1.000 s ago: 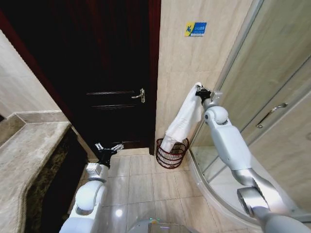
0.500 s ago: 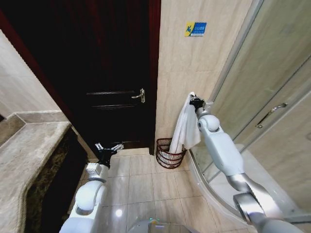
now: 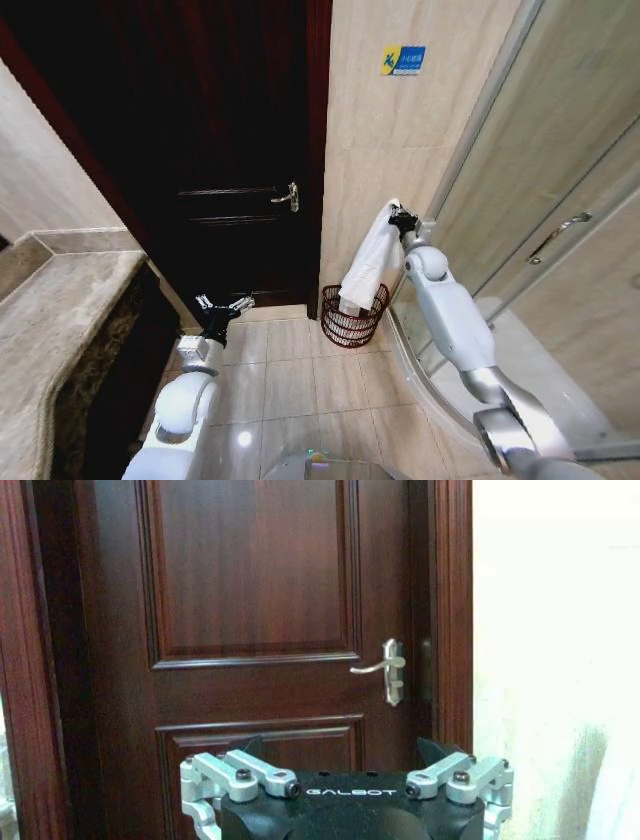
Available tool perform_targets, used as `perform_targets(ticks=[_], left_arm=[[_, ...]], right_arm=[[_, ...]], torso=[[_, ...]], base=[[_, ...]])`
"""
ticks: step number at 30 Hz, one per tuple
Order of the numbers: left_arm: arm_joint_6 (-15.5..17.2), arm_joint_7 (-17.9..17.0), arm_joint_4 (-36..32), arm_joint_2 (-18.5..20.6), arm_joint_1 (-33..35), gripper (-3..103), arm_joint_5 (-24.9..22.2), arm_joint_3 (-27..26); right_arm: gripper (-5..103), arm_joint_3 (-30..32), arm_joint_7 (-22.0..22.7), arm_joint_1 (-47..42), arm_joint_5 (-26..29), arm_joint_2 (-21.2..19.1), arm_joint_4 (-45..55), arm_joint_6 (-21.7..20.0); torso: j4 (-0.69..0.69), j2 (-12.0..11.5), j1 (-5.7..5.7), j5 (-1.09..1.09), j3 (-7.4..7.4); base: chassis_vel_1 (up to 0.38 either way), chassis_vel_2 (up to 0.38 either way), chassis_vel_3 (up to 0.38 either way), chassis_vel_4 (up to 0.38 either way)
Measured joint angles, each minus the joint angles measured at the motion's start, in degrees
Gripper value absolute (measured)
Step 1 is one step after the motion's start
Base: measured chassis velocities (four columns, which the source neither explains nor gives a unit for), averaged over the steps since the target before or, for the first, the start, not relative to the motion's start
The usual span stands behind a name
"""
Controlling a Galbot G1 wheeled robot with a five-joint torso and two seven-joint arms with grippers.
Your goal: Discard the used towel into the hamper.
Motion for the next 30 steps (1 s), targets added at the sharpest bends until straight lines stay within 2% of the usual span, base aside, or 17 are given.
perform_targets(ticks=[17, 24, 30], left_arm=[[0.0, 0.0, 0.0, 0.0, 0.0, 100, 0.0, 0.0], [0.0, 0.0, 0.0, 0.0, 0.0, 100, 0.0, 0.0], [0.0, 0.0, 0.0, 0.0, 0.0, 100, 0.0, 0.0]], right_arm=[[1, 1.33, -0.98, -1.0, -0.93, 0.54, -1.77, 1.44], [1, 0.88, -0.97, -0.69, -1.31, 1.05, -1.73, 1.43], [1, 0.61, -1.04, 1.16, -2.25, 2.51, -3.98, 1.86]], torso=[[0.01, -0.37, -0.18, 0.0, -0.21], [0.01, -2.45, -1.16, 0.01, -1.26], [0.01, -5.32, -2.48, 0.0, -2.83]], base=[[0.0, 0.0, 0.0, 0.0], [0.0, 0.0, 0.0, 0.0], [0.0, 0.0, 0.0, 0.0]])
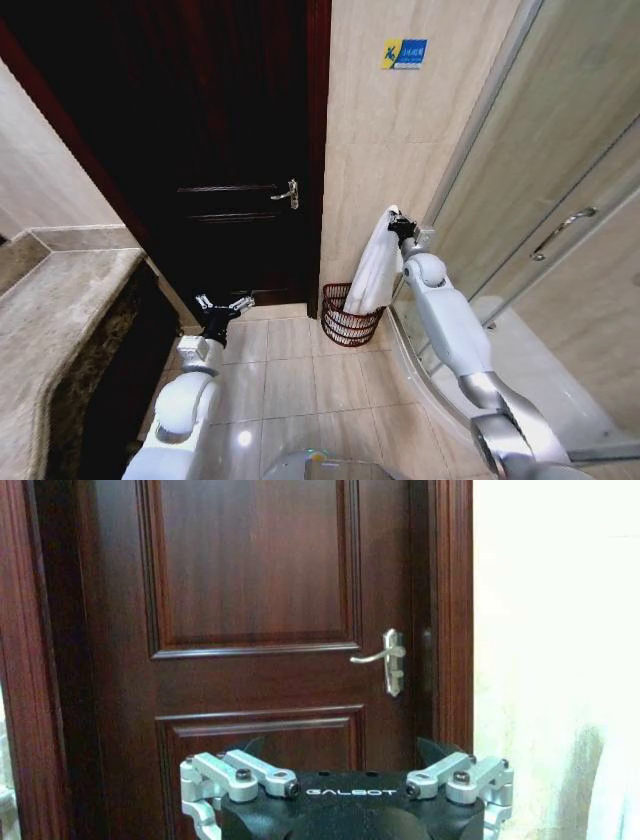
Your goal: Discard the used towel into the hamper.
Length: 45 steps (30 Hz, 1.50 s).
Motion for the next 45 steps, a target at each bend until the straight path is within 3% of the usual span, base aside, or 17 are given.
perform_targets(ticks=[13, 27, 35, 40, 45], left_arm=[[0.0, 0.0, 0.0, 0.0, 0.0, 100, 0.0, 0.0], [0.0, 0.0, 0.0, 0.0, 0.0, 100, 0.0, 0.0], [0.0, 0.0, 0.0, 0.0, 0.0, 100, 0.0, 0.0], [0.0, 0.0, 0.0, 0.0, 0.0, 100, 0.0, 0.0], [0.0, 0.0, 0.0, 0.0, 0.0, 100, 0.0, 0.0]], right_arm=[[1, 1.74, -2.69, 2.0, -3.32, 2.73, -6.84, 3.45], [1, 3.34, -3.29, -0.15, -3.94, 2.81, -6.76, 4.51], [1, 4.15, -2.75, -4.1, -5.8, 1.21, -1.33, 4.67], [1, 6.1, -0.7, -9.12, -6.95, 0.43, 5.89, 2.0], [1, 8.04, -1.36, -13.0, -7.72, 0.81, 8.01, 3.08]], torso=[[0.0, -4.67, -2.11, 0.0, -2.56], [0.0, -9.05, -4.15, 0.02, -4.86], [-0.01, -9.52, -4.38, 0.02, -5.1], [-0.01, -9.38, -4.33, 0.0, -5.04], [-0.01, -9.23, -4.25, 0.0, -4.95]], base=[[0.0, 0.0, 0.0, 0.0], [0.0, 0.0, 0.0, 0.0], [0.0, 0.0, 0.0, 0.0], [0.0, 0.0, 0.0, 0.0], [0.0, 0.0, 0.0, 0.0]])
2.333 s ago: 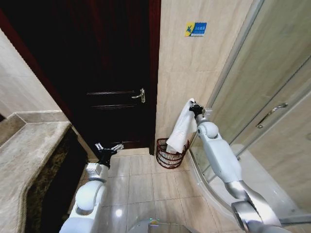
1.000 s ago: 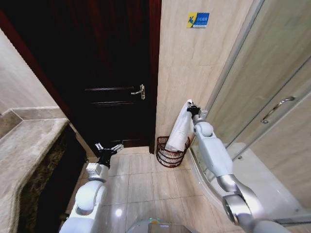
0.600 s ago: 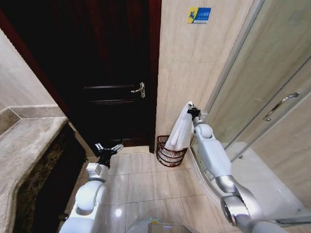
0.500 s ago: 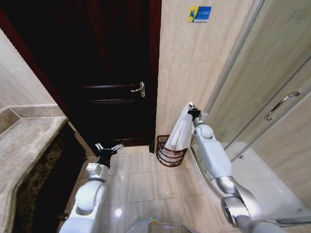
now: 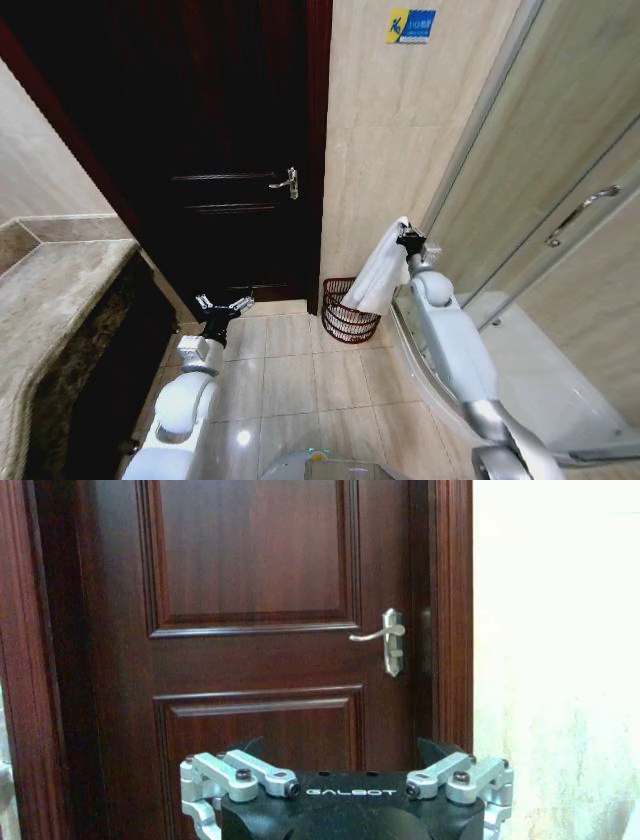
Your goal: Discard the used towel into the hamper.
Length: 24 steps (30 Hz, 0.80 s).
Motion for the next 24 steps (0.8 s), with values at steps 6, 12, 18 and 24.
perform_targets(ticks=[6, 12, 18, 24], left_arm=[[0.0, 0.0, 0.0, 0.0, 0.0, 100, 0.0, 0.01], [0.0, 0.0, 0.0, 0.0, 0.0, 100, 0.0, 0.0], [0.0, 0.0, 0.0, 0.0, 0.0, 100, 0.0, 0.0], [0.0, 0.0, 0.0, 0.0, 0.0, 100, 0.0, 0.01]], right_arm=[[1, 1.79, -0.4, -4.05, -0.81, 0.92, 1.87, 1.26], [1, 2.98, -0.52, -7.9, -0.97, 1.43, 4.33, 1.96], [1, 3.65, -0.54, -9.6, -0.97, 1.56, 5.34, 2.25], [1, 4.21, -0.53, -11.16, -1.06, 1.43, 6.42, 2.78]], torso=[[0.0, 0.12, 0.06, 0.01, 0.07], [0.0, 0.25, 0.1, -0.01, 0.12], [0.01, 0.31, 0.16, 0.01, 0.18], [0.01, 0.37, 0.2, 0.02, 0.21]], base=[[0.0, 0.0, 0.0, 0.0], [-0.018, 0.016, 0.011, -0.013], [-0.096, 0.1, 0.097, -0.094], [-0.118, 0.12, 0.123, -0.12]])
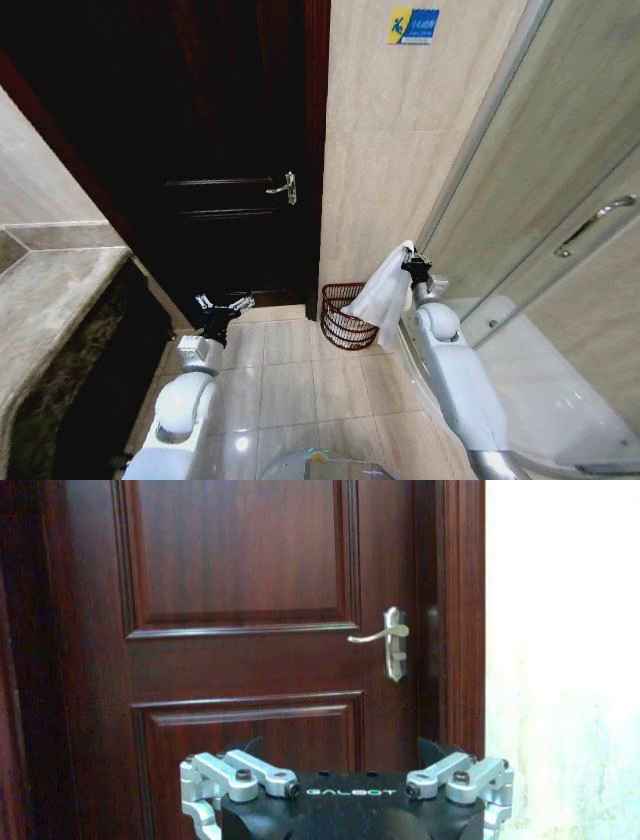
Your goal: Discard the used towel into the hamper.
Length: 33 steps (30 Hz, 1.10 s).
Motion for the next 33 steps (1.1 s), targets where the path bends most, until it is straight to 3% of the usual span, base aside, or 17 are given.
perform_targets(ticks=[33], left_arm=[[0.0, 0.0, 0.0, 0.0, 0.0, 100, 0.0, 0.0]], right_arm=[[1, 2.08, 0.38, -10.05, -3.75, 3.27, 8.95, 1.62]], torso=[[0.0, 0.15, 0.05, -0.01, 0.06]], base=[[-0.073, 0.074, 0.073, -0.072]])
